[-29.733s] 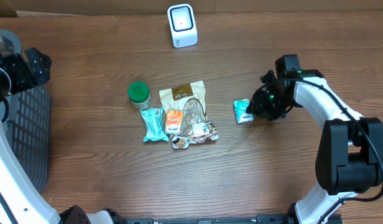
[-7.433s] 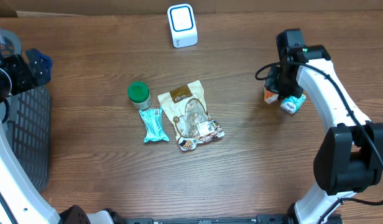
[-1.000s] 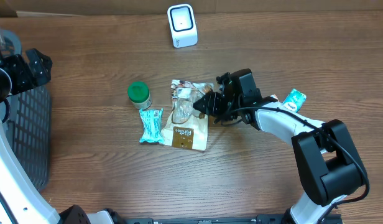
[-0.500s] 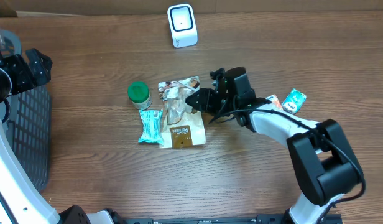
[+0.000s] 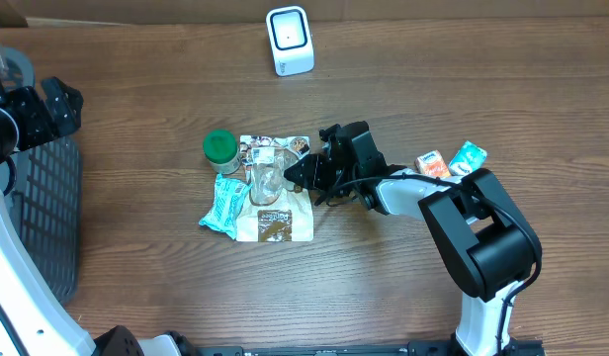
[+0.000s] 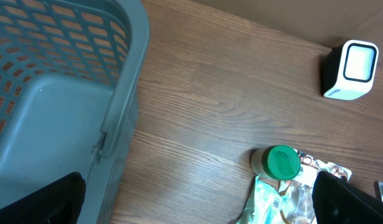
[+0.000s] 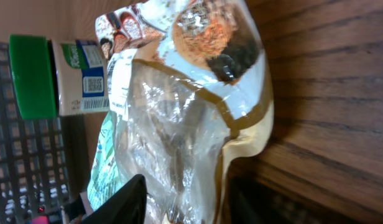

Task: Scan the item barcode

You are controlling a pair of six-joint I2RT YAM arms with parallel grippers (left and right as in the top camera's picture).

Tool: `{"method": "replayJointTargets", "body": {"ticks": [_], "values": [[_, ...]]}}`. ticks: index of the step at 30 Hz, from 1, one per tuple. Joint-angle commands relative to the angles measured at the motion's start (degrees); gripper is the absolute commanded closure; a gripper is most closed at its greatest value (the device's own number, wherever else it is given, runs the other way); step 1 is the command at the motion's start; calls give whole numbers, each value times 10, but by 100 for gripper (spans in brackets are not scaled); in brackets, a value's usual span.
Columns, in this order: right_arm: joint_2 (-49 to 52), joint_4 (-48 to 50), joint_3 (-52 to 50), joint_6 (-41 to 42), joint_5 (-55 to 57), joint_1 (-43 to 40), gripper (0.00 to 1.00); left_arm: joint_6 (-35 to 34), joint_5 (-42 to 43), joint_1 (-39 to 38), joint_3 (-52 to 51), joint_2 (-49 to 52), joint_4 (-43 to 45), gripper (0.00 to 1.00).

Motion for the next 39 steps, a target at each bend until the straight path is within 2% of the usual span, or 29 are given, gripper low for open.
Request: {"method": "replayJointTargets", "body": {"ticks": [1,5,10,18,21,28,39], "values": [[30,-4,-2,25,7,3,60,-8,8,-3,2,1,2,0],[30,7,-2,27,7,13,65,-8,8,-2,2,1,2,0],[30,51,-2,-6,6,35,65,-8,8,-2,2,1,2,0],[30,195,5,3,-85,51,66,-8,8,-3,2,1,2,1],[30,198,14,18,-86,53,66,-8,8,-3,2,1,2,0],[30,148,14,21,2,76,66,-8,8,-3,2,1,2,0],[30,152,22,47,70,103,66,-8,8,-3,2,1,1,0]]}}
